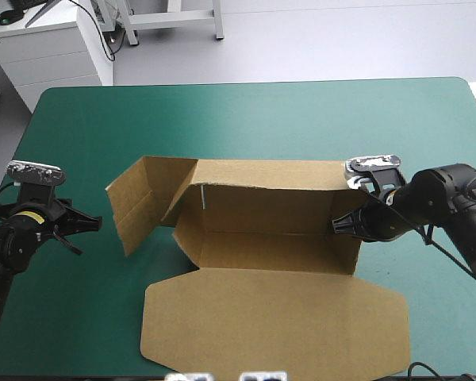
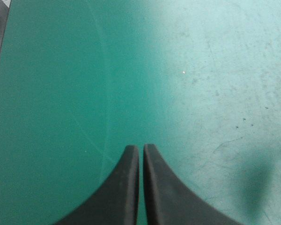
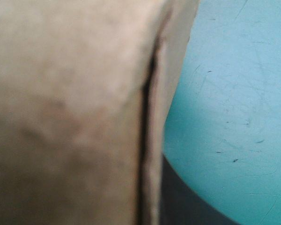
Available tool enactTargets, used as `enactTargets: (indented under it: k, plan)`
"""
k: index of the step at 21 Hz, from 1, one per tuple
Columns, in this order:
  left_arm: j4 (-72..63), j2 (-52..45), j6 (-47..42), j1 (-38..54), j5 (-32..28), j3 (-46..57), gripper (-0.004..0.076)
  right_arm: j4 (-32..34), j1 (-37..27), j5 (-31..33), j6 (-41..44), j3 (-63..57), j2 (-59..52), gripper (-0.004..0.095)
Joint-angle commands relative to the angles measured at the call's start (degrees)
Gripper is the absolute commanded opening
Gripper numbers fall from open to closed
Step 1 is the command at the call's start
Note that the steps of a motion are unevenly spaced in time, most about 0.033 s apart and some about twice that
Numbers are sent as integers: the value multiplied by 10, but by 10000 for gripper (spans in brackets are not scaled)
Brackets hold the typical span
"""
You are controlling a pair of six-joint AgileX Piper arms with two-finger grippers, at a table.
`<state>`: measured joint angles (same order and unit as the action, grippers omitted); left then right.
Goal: Fold the box
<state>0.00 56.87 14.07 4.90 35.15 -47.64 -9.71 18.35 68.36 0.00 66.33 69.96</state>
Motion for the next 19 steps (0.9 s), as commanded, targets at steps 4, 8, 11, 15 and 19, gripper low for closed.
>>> enactTargets:
  k: [4, 8, 11, 15, 19]
  plan:
    - [14, 2, -80, 30, -43, -16, 14, -26, 1, 32, -14, -3, -17, -13]
    - [-82, 29, -57, 63, -49, -16, 14, -34, 1, 32, -16, -3, -17, -13]
    - [-111, 44, -15, 66, -54, -16, 13, -49, 1, 32, -22, -3, -9, -13]
    - [-108, 44, -7, 65, -56, -16, 13, -37, 1, 32, -33, 1, 54, -13]
    - [-98, 44, -3, 65, -52, -16, 12, -31, 1, 32, -40, 63, 126, -13]
